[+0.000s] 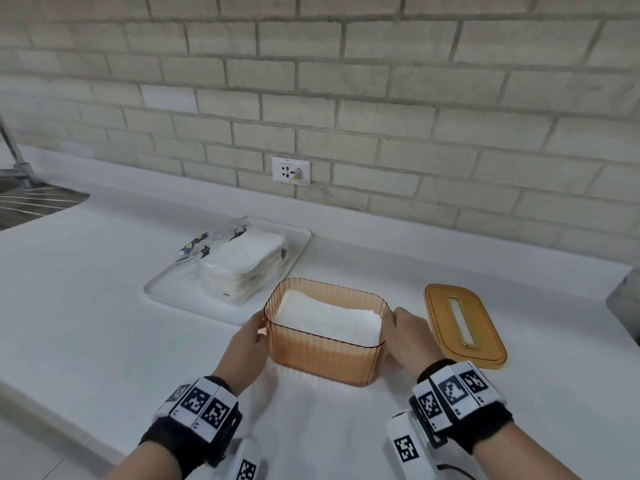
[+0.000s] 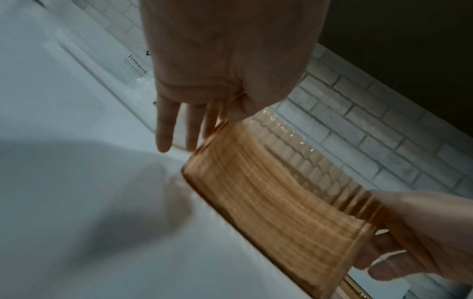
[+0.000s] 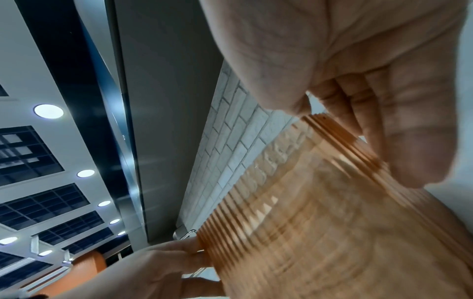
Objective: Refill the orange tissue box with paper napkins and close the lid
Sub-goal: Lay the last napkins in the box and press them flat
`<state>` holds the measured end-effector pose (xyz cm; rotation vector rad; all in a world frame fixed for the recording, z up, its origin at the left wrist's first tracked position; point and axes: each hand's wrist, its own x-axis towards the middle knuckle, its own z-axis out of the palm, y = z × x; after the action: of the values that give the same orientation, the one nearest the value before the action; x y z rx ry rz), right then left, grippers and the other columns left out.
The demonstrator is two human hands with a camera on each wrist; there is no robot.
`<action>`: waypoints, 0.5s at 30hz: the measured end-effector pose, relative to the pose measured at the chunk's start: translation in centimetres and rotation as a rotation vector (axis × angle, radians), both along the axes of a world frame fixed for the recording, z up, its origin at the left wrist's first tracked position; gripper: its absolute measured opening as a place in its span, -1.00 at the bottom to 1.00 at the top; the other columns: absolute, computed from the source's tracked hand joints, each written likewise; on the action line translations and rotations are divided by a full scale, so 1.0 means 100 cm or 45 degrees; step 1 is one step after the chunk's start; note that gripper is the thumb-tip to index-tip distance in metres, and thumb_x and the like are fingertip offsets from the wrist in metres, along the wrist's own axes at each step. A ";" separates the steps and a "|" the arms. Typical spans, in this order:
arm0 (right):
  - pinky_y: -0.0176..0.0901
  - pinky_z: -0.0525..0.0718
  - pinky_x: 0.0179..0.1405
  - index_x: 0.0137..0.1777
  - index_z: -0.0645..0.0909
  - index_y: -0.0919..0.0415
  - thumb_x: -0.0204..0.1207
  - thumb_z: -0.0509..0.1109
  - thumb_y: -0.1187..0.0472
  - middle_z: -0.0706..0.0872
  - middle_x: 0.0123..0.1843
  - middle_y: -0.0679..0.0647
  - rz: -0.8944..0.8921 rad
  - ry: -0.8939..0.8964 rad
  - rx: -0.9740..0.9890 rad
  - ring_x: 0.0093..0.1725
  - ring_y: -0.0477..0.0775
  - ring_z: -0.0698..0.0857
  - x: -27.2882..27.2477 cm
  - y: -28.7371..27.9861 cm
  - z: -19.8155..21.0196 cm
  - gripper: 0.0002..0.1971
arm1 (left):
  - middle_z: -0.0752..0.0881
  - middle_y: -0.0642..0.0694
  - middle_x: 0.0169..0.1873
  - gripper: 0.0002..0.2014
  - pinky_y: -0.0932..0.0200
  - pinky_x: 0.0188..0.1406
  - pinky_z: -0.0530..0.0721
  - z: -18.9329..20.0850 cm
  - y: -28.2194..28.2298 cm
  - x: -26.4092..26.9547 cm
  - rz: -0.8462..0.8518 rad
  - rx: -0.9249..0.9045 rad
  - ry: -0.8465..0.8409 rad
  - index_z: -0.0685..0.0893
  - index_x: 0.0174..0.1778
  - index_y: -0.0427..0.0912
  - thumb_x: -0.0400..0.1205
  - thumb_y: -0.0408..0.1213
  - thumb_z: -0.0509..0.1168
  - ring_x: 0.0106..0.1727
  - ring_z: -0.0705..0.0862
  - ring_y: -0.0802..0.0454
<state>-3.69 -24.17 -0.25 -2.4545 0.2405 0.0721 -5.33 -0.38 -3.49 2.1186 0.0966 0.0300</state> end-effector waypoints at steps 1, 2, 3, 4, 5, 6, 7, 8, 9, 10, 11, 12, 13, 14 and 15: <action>-0.01 0.65 -0.09 0.02 0.44 0.29 0.70 -0.08 0.01 0.64 -0.08 0.22 -0.026 0.022 0.004 -0.09 0.21 0.67 0.004 0.000 0.002 -0.62 | 0.58 -0.16 0.38 -0.54 0.16 0.34 0.42 0.006 0.005 0.006 0.062 0.139 -0.010 0.48 0.47 -0.23 0.67 -0.56 -0.01 0.39 0.53 -0.07; 0.07 0.68 -0.01 0.08 0.43 0.27 0.69 -0.11 -0.03 0.65 -0.04 0.24 -0.049 0.043 0.008 -0.04 0.25 0.70 0.009 0.000 0.004 -0.60 | 0.59 -0.21 0.38 -0.57 0.13 0.36 0.42 0.014 0.011 0.014 0.110 0.259 -0.039 0.53 0.43 -0.26 0.66 -0.55 0.01 0.39 0.55 -0.11; 0.12 0.69 0.05 0.13 0.41 0.26 0.69 -0.12 -0.04 0.65 0.02 0.25 -0.071 0.078 0.027 0.01 0.27 0.70 0.014 0.001 0.005 -0.59 | 0.61 -0.24 0.36 -0.59 0.11 0.36 0.44 0.023 0.018 0.025 0.141 0.348 -0.088 0.57 0.39 -0.29 0.66 -0.54 0.04 0.37 0.57 -0.14; 0.16 0.67 0.11 0.17 0.41 0.27 0.69 -0.13 -0.03 0.63 0.06 0.27 -0.091 0.114 0.050 0.06 0.28 0.68 0.018 0.003 0.006 -0.58 | 0.63 -0.27 0.33 -0.62 0.09 0.32 0.47 0.033 0.025 0.038 0.157 0.421 -0.143 0.61 0.35 -0.29 0.66 -0.52 0.06 0.33 0.59 -0.17; 0.18 0.64 0.17 0.21 0.41 0.29 0.70 -0.13 0.01 0.61 0.09 0.27 -0.111 0.159 0.082 0.11 0.30 0.65 0.021 0.006 0.007 -0.58 | 0.64 -0.28 0.30 -0.64 0.06 0.26 0.51 0.043 0.033 0.054 0.157 0.489 -0.190 0.63 0.32 -0.29 0.67 -0.49 0.07 0.29 0.61 -0.19; 0.19 0.61 0.22 0.24 0.41 0.32 0.70 -0.14 0.05 0.59 0.11 0.27 -0.123 0.179 0.101 0.16 0.31 0.63 0.024 0.009 0.007 -0.58 | 0.65 -0.27 0.27 -0.65 0.04 0.21 0.54 0.053 0.041 0.071 0.148 0.560 -0.213 0.65 0.29 -0.27 0.67 -0.47 0.07 0.25 0.62 -0.19; 0.20 0.59 0.26 0.27 0.42 0.34 0.71 -0.14 0.08 0.58 0.13 0.27 -0.141 0.198 0.113 0.20 0.32 0.60 0.026 0.011 0.005 -0.58 | 0.66 -0.25 0.26 -0.66 0.03 0.18 0.56 0.061 0.049 0.089 0.136 0.625 -0.216 0.66 0.27 -0.26 0.67 -0.45 0.07 0.23 0.63 -0.19; 0.21 0.57 0.28 0.29 0.42 0.36 0.71 -0.15 0.11 0.57 0.18 0.30 -0.158 0.208 0.107 0.23 0.32 0.58 0.026 0.014 0.003 -0.57 | 0.66 -0.24 0.26 -0.66 0.03 0.16 0.56 0.067 0.055 0.107 0.119 0.687 -0.203 0.67 0.26 -0.25 0.67 -0.44 0.08 0.23 0.63 -0.19; 0.20 0.55 0.30 0.30 0.41 0.38 0.72 -0.16 0.15 0.56 0.23 0.32 -0.171 0.210 0.078 0.26 0.33 0.56 0.026 0.016 0.001 -0.58 | 0.66 -0.24 0.27 -0.67 0.03 0.14 0.56 0.071 0.061 0.125 0.089 0.745 -0.171 0.67 0.26 -0.26 0.67 -0.44 0.08 0.23 0.63 -0.20; 0.19 0.54 0.31 0.31 0.41 0.39 0.72 -0.17 0.20 0.55 0.26 0.33 -0.172 0.194 0.025 0.28 0.33 0.54 0.026 0.019 -0.001 -0.59 | 0.66 -0.25 0.27 -0.67 0.03 0.15 0.55 0.072 0.066 0.142 0.039 0.813 -0.132 0.66 0.26 -0.29 0.67 -0.43 0.08 0.25 0.62 -0.21; 0.16 0.54 0.31 0.31 0.40 0.40 0.72 -0.17 0.25 0.54 0.27 0.33 -0.183 0.182 -0.020 0.28 0.33 0.53 0.025 0.020 -0.003 -0.61 | 0.66 -0.27 0.27 -0.68 0.03 0.18 0.54 0.072 0.068 0.157 -0.018 0.891 -0.095 0.65 0.26 -0.33 0.68 -0.42 0.08 0.27 0.61 -0.22; 0.13 0.54 0.29 0.30 0.40 0.40 0.71 -0.15 0.29 0.55 0.27 0.33 -0.205 0.160 -0.049 0.26 0.33 0.54 0.024 0.021 -0.005 -0.64 | 0.66 -0.27 0.27 -0.68 0.03 0.22 0.52 0.070 0.070 0.170 -0.079 0.993 -0.077 0.65 0.27 -0.35 0.69 -0.40 0.10 0.30 0.59 -0.21; 0.08 0.57 0.25 0.31 0.39 0.40 0.70 -0.12 0.32 0.56 0.27 0.32 -0.240 0.164 -0.064 0.24 0.32 0.56 0.024 0.022 -0.006 -0.67 | 0.66 -0.25 0.28 -0.69 0.04 0.26 0.51 0.066 0.070 0.182 -0.129 1.063 -0.057 0.65 0.28 -0.34 0.70 -0.35 0.13 0.32 0.58 -0.19; 0.00 0.58 0.17 0.32 0.37 0.38 0.68 -0.06 0.35 0.56 0.27 0.30 -0.271 0.146 -0.077 0.22 0.29 0.57 0.024 0.022 -0.008 -0.71 | 0.66 -0.22 0.29 -0.70 0.05 0.28 0.50 0.062 0.070 0.192 -0.177 1.110 -0.031 0.64 0.28 -0.31 0.70 -0.29 0.16 0.34 0.56 -0.17; -0.08 0.56 0.06 0.33 0.34 0.35 0.66 0.01 0.39 0.55 0.27 0.26 -0.296 0.149 -0.091 0.19 0.25 0.58 0.024 0.022 -0.009 -0.72 | 0.66 -0.22 0.24 -0.71 0.06 0.24 0.52 0.057 0.069 0.201 -0.217 1.150 -0.005 0.65 0.25 -0.28 0.71 -0.22 0.19 0.31 0.57 -0.15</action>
<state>-1.30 -21.93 -1.14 -2.4774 0.5864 0.1082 14.80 6.51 2.26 3.0208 -0.1279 -0.0305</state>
